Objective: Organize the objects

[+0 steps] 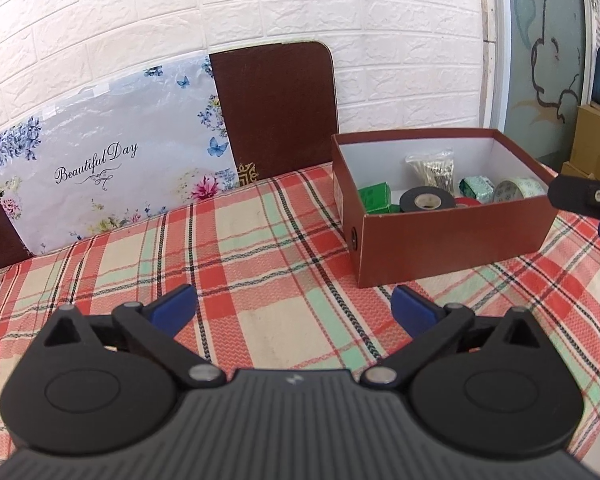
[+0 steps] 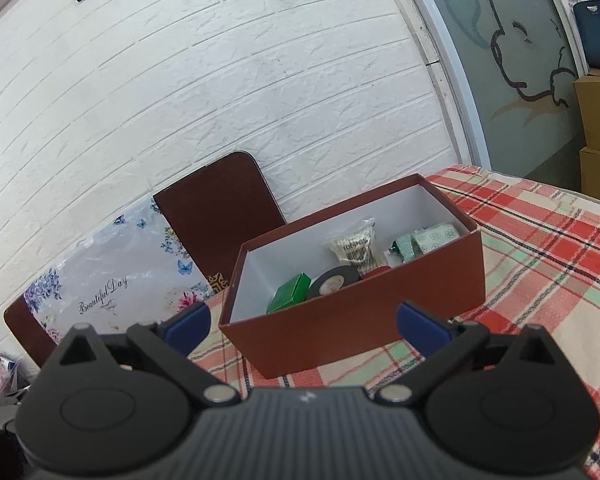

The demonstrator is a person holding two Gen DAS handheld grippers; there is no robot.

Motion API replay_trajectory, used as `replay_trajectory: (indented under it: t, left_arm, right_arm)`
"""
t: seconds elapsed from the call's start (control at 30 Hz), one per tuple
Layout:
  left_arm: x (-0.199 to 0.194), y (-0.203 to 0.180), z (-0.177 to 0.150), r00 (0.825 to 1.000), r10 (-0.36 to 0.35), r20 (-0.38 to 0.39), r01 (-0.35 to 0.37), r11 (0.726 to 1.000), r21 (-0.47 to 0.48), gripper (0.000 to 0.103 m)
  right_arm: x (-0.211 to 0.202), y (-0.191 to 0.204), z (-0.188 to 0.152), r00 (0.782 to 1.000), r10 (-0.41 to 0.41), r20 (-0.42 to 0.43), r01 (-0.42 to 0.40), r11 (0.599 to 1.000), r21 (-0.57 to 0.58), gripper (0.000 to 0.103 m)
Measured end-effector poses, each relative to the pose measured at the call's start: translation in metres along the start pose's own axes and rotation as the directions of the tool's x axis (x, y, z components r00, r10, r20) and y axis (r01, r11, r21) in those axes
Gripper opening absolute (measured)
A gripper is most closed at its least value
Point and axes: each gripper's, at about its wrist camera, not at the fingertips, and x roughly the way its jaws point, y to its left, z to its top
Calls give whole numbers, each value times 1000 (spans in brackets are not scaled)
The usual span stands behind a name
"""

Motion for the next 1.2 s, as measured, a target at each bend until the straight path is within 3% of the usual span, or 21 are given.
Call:
replay_trajectory:
  t: [0.3, 1.2]
  left_arm:
    - [-3, -6, -2, 998, 57, 4, -57, 998, 20, 103]
    - [16, -7, -18, 993, 37, -115, -37, 999, 3, 103]
  right_arm:
    - [2, -1, -2, 1000, -13, -10, 13, 1000, -6, 103]
    - [14, 7, -19, 998, -22, -55, 18, 997, -70, 103]
